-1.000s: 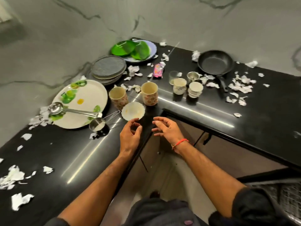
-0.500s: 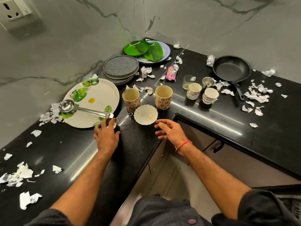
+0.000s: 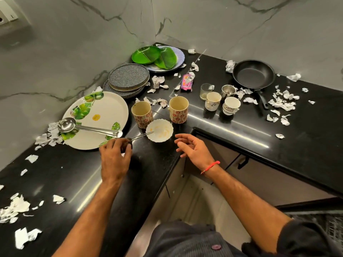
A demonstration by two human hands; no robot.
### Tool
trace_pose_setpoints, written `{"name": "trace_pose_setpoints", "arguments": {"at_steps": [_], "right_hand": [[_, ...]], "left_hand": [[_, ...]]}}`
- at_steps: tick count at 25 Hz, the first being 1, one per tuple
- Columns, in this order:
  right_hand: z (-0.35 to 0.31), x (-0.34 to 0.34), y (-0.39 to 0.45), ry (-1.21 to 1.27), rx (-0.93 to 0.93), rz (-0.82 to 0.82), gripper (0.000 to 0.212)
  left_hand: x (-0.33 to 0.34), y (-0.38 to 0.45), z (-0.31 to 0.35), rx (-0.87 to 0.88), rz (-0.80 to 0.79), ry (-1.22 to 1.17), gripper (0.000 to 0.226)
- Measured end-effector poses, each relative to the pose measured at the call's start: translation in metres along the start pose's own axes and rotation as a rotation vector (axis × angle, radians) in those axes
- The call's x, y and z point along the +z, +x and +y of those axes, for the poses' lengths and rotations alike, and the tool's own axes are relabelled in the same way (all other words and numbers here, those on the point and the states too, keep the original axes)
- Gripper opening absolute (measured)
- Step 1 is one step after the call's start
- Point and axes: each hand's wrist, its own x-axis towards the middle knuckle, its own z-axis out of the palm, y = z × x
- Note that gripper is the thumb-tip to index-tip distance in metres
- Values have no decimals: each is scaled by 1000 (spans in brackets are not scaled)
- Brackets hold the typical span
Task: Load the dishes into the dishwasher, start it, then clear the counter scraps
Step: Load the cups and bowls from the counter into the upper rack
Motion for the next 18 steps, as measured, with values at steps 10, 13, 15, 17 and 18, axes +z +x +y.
{"name": "trace_pose_setpoints", "arguments": {"at_steps": [10, 13, 15, 17, 18], "right_hand": [[-21, -78, -56, 129, -280, 377, 34], [-18, -115, -89, 206, -237, 535, 14], [-13, -141, -120, 220, -227, 653, 11], [-6, -165, -154, 273, -211, 808, 11], [-1, -177, -172, 313, -200, 894, 10]], "left_hand": [[-15, 16, 151, 573, -616, -363, 38], [9, 5, 197, 519, -949, -515, 32], [31, -10, 234, 551, -1064, -557, 39], [47, -33, 275, 617, -1127, -612, 45], [54, -47, 294, 651, -1155, -637, 45]]}}
